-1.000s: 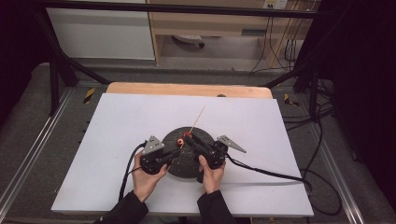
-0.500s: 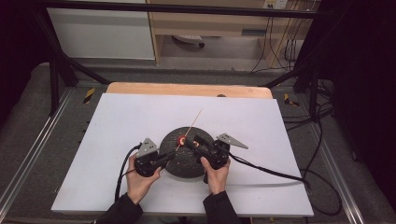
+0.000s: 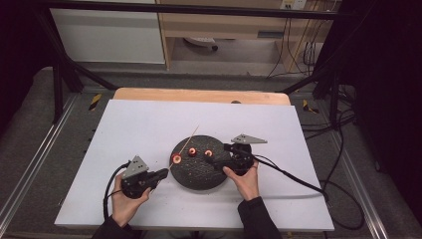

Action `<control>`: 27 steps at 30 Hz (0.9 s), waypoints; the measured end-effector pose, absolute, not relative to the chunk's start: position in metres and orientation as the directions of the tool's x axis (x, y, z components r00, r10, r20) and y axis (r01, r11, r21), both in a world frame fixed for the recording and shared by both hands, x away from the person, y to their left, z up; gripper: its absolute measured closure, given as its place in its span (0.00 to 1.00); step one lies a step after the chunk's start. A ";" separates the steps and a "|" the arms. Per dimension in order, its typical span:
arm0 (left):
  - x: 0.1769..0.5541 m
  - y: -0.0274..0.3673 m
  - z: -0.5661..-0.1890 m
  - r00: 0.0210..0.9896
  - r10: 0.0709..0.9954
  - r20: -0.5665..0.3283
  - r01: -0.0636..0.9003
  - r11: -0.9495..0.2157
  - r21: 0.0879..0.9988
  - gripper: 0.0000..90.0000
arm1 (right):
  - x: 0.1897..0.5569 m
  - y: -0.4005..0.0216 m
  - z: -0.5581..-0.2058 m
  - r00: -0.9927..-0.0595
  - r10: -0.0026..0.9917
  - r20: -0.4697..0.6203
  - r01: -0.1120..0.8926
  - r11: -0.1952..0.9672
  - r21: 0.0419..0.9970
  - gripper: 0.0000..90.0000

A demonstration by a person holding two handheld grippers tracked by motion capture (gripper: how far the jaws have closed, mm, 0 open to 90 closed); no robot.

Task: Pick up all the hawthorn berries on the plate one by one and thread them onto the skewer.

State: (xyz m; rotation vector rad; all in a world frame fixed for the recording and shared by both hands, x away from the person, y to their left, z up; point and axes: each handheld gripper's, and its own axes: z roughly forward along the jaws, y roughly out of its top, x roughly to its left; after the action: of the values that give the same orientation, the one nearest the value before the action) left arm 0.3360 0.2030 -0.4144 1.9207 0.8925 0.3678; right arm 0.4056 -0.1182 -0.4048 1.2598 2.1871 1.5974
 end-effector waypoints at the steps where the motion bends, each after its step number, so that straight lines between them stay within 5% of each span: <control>1: 0.335 0.206 -0.415 0.690 0.716 -0.106 0.432 -0.289 0.854 0.98 | 0.407 -0.120 -0.405 -0.636 0.702 0.320 0.536 0.104 0.838 0.05; 14: 0.323 0.236 -0.427 0.689 0.719 -0.090 0.444 -0.321 0.836 0.98 | 0.426 -0.106 -0.395 -0.710 0.690 0.142 0.552 0.419 0.721 0.08; 27: 0.321 0.243 -0.434 0.685 0.722 -0.094 0.462 -0.332 0.822 0.98 | 0.457 -0.080 -0.398 -0.739 0.670 0.066 0.570 0.570 0.592 0.20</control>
State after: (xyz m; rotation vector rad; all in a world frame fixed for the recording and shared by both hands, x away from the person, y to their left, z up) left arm 0.3214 0.2430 -0.4342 1.9897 0.9139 0.3613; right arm 0.4573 -0.0802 -0.3978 1.0489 2.6340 0.9028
